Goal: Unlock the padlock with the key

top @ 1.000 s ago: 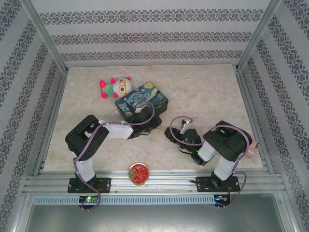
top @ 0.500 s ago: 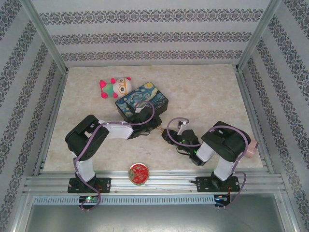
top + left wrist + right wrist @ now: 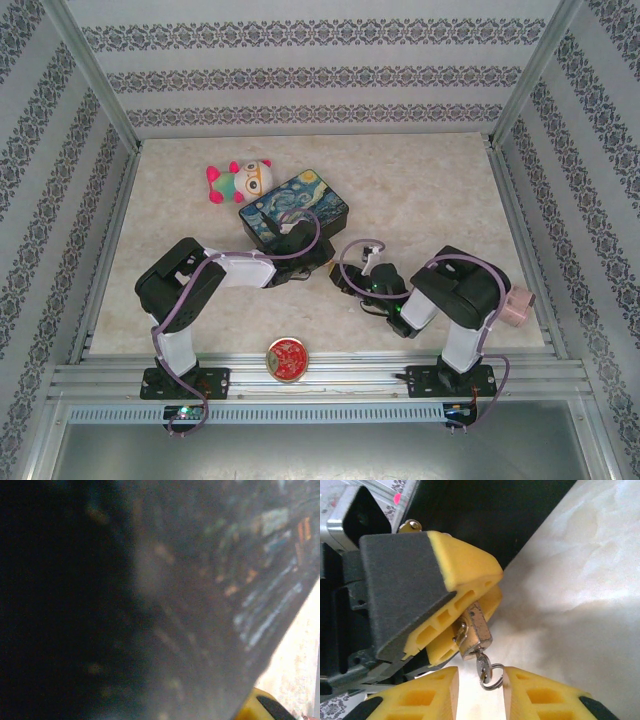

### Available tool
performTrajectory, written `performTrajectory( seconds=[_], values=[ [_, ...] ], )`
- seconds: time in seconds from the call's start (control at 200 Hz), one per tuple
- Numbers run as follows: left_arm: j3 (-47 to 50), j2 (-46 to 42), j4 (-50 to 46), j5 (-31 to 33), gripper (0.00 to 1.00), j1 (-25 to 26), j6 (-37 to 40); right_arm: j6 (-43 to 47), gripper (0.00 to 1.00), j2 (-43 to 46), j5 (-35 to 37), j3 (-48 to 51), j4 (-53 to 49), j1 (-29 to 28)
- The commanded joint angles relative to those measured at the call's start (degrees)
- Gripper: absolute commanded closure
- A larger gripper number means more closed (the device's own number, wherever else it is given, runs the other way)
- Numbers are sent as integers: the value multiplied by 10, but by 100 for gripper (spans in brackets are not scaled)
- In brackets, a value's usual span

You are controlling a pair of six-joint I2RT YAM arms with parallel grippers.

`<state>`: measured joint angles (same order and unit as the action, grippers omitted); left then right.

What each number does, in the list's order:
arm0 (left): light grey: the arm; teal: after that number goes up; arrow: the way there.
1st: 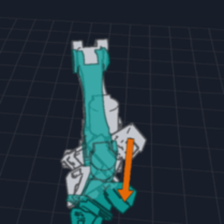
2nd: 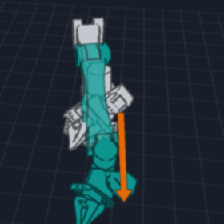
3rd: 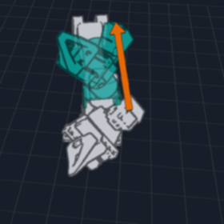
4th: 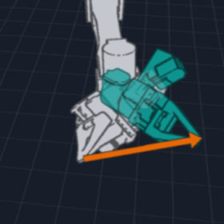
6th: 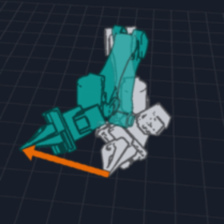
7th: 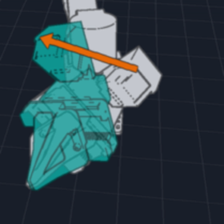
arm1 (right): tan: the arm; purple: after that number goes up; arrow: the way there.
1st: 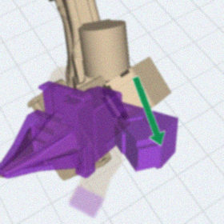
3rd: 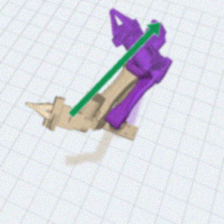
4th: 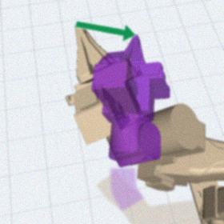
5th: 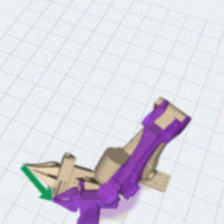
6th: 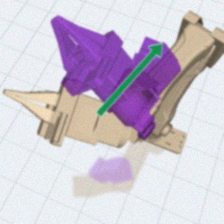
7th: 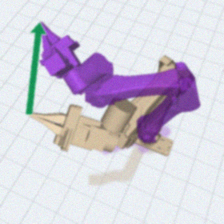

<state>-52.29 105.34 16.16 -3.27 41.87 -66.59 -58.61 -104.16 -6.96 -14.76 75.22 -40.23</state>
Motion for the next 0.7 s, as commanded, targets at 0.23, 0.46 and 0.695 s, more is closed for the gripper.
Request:
performTrajectory(
  seconds=[0.23, 0.46, 0.695],
  values=[
    [4, 5, -22, -61, 84, 2, 5, -7, 87, -36, -29, -41, 24, 12],
    [10, -5, -2, -65, 59, 2, 22, -21, 100, -49, -32, -45, 41, 21],
    [45, -29, 47, -36, 25, 1, 30, -27, 100, -40, -30, -43, 41, 25]
  ],
)
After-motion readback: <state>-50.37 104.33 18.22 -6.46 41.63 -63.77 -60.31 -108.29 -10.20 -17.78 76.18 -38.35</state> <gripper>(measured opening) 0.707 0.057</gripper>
